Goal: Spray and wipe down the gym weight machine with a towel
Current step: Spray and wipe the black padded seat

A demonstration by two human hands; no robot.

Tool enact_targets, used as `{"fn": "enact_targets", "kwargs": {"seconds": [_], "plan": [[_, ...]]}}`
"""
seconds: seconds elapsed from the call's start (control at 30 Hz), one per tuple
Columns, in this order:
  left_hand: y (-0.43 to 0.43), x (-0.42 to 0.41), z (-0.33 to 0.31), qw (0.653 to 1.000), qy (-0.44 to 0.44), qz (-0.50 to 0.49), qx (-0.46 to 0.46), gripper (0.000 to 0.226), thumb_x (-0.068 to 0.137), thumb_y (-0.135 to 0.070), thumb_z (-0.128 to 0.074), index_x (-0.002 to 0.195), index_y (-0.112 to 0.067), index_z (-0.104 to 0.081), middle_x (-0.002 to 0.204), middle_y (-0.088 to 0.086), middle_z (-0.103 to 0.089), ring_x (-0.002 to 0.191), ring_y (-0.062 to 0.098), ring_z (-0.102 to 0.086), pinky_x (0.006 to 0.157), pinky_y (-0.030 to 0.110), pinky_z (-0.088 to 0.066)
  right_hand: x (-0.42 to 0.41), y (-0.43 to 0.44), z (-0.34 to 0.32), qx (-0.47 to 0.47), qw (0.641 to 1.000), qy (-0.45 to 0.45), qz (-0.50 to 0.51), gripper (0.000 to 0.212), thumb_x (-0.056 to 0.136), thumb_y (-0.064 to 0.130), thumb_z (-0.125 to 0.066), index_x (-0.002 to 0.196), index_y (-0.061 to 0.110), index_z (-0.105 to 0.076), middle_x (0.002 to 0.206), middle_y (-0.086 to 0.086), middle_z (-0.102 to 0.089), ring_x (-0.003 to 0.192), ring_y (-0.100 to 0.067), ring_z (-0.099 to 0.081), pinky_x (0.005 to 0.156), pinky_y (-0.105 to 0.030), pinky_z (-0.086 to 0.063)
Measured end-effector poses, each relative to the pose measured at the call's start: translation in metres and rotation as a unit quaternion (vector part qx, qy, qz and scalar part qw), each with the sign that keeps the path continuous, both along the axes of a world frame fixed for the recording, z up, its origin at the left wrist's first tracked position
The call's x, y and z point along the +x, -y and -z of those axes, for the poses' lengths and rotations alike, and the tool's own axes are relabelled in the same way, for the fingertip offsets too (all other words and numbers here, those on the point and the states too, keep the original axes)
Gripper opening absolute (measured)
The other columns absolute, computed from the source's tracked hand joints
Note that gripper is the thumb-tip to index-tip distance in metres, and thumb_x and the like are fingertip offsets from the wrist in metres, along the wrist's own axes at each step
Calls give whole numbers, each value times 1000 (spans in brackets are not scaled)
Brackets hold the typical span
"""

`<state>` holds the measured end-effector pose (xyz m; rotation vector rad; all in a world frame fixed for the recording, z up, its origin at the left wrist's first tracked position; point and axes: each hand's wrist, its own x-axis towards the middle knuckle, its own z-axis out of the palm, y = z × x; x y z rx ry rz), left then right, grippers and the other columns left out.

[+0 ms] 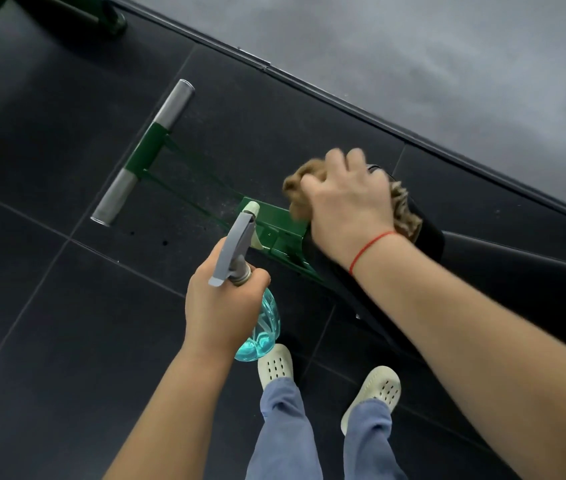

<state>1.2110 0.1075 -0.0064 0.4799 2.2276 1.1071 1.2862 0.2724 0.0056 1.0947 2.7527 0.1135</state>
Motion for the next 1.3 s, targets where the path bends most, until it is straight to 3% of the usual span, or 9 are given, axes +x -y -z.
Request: {"fn": "enact_targets", "kwargs": {"seconds": [0.13, 0.2, 0.43, 0.53, 0.77, 0.93, 1.13, 1.23, 1.3], "plan": [[-5, 0, 4, 1000, -3, -9, 0, 21, 64, -19, -59, 70, 0, -52, 62, 18, -50, 60, 26, -41, 57, 53, -43, 7, 56, 1, -69, 995, -17, -72, 27, 79, 27, -69, 106, 26, -68, 117, -6, -50, 110, -34, -45, 72, -41, -25], [-6, 0, 3, 1000, -6, -2, 3, 22, 63, -18, -59, 68, 2, -50, 59, 17, -49, 60, 32, -40, 57, 53, -43, 14, 65, 0, -101, 992, -17, -78, 29, 79, 30, -71, 107, 28, -68, 117, -5, -49, 110, -32, -42, 73, -41, -26], [-11, 6, 4, 1000, -13, 8, 10, 26, 65, -19, -64, 73, 6, -58, 69, 23, -57, 73, 45, -54, 64, 56, -49, 21, 5, -2, -79, 982, -154, 71, 47, 71, 14, -71, 114, 33, -73, 120, -1, -59, 111, -34, -49, 80, -43, -36], [-11, 9, 2, 1000, -14, 5, 7, 27, 66, -20, -64, 74, 6, -60, 69, 21, -59, 73, 41, -55, 64, 53, -50, 30, 11, 12, -73, 988, -138, 23, 50, 72, 15, -72, 119, 33, -69, 126, -4, -56, 116, -37, -47, 79, -46, -37], [-6, 11, -3, 999, -21, 37, -2, 24, 67, -20, -63, 75, 3, -61, 70, 19, -60, 71, 43, -55, 63, 54, -50, 89, 72, 44, -103, 958, -256, -82, 39, 69, 12, -69, 100, 35, -76, 122, 0, -63, 118, -33, -48, 83, -46, -40], [-3, 14, 0, 998, -27, 60, -5, 28, 68, -18, -61, 77, 8, -57, 75, 25, -60, 70, 46, -50, 61, 57, -48, 136, 105, 74, -139, 944, -299, 25, 35, 76, 20, -51, 92, 32, -80, 112, 1, -69, 110, -27, -52, 76, -47, -47], [-2, 23, 7, 998, -23, 56, -6, 13, 79, 2, -70, 73, 4, -58, 68, 20, -57, 72, 44, -54, 63, 55, -50, 121, 76, 34, -175, 836, -502, 136, 44, 77, -7, -67, 112, 18, -76, 119, -6, -60, 113, -31, -55, 96, -44, -48], [-3, 27, 6, 998, -8, 60, -4, 17, 77, 1, -70, 73, 9, -56, 65, 22, -55, 64, 40, -49, 60, 50, -47, 86, 48, 29, -179, 829, -507, 153, 48, 83, -4, -69, 124, 20, -70, 129, -5, -56, 123, -26, -48, 103, -45, -44], [-5, 31, 4, 998, 11, 59, -1, 26, 70, -9, -66, 70, 9, -47, 58, 14, -44, 58, 28, -37, 56, 42, -37, 74, 43, 36, -183, 850, -469, 157, 50, 83, 4, -60, 126, 27, -69, 134, -2, -55, 126, -26, -45, 101, -51, -42]]}}
